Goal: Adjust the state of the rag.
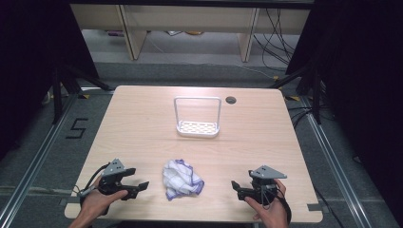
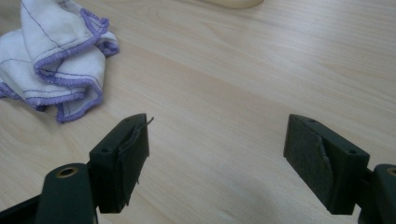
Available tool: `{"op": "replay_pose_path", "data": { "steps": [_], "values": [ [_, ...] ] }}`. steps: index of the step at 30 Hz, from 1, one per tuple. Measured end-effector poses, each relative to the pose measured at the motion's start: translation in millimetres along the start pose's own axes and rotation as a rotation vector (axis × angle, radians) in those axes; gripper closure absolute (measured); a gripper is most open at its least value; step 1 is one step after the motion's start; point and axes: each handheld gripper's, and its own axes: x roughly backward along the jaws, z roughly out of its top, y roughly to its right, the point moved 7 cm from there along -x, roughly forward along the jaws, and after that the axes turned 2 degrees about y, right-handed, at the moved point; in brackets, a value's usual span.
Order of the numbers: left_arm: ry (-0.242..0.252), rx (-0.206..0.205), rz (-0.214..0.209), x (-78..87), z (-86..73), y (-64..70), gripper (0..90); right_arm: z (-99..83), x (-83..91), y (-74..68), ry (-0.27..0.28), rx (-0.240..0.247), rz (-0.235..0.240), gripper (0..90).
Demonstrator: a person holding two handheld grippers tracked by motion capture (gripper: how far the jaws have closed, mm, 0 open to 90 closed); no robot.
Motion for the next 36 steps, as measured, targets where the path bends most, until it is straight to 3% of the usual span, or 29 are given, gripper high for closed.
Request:
{"op": "replay_pose_path", "data": {
  "steps": [1, 9, 19, 21, 26, 31, 32, 36],
  "values": [
    [-0.001, -0.001, 0.001, 0.2, -0.1, -0.5, 20.3, 0.6, 1.4, 2.0, 0.001, 0.017, -0.024, 23.3],
    [-0.003, -0.004, 0.006, -0.2, -0.3, -0.5, 20.0, 2.4, 1.0, 0.2, 0.009, 0.025, -0.010, 23.7],
    [0.000, 0.005, 0.019, -0.3, 0.0, -3.5, 19.6, 15.6, -5.3, -11.3, 0.020, 0.051, 0.034, 31.4],
    [-0.022, -0.012, 0.025, 1.9, -0.9, -5.5, 19.6, 18.8, -6.7, -14.4, 0.012, 0.063, 0.035, 32.8],
    [-0.008, 0.005, 0.037, 0.8, 0.1, -5.9, 19.4, 27.5, -17.3, -32.0, 0.008, 0.083, 0.092, 35.9],
    [-0.004, 0.010, 0.040, 0.5, 0.1, -6.2, 18.9, 31.8, -23.0, -46.5, -0.020, 0.079, 0.112, 36.5],
    [-0.004, 0.010, 0.041, 0.6, 0.2, -6.3, 18.9, 34.4, -25.8, -47.5, -0.014, 0.110, 0.119, 36.7],
    [0.001, 0.012, 0.042, 0.5, 0.6, -6.3, 18.8, 45.1, -40.8, -63.9, -0.019, 0.139, 0.156, 37.9]
  ]
}}
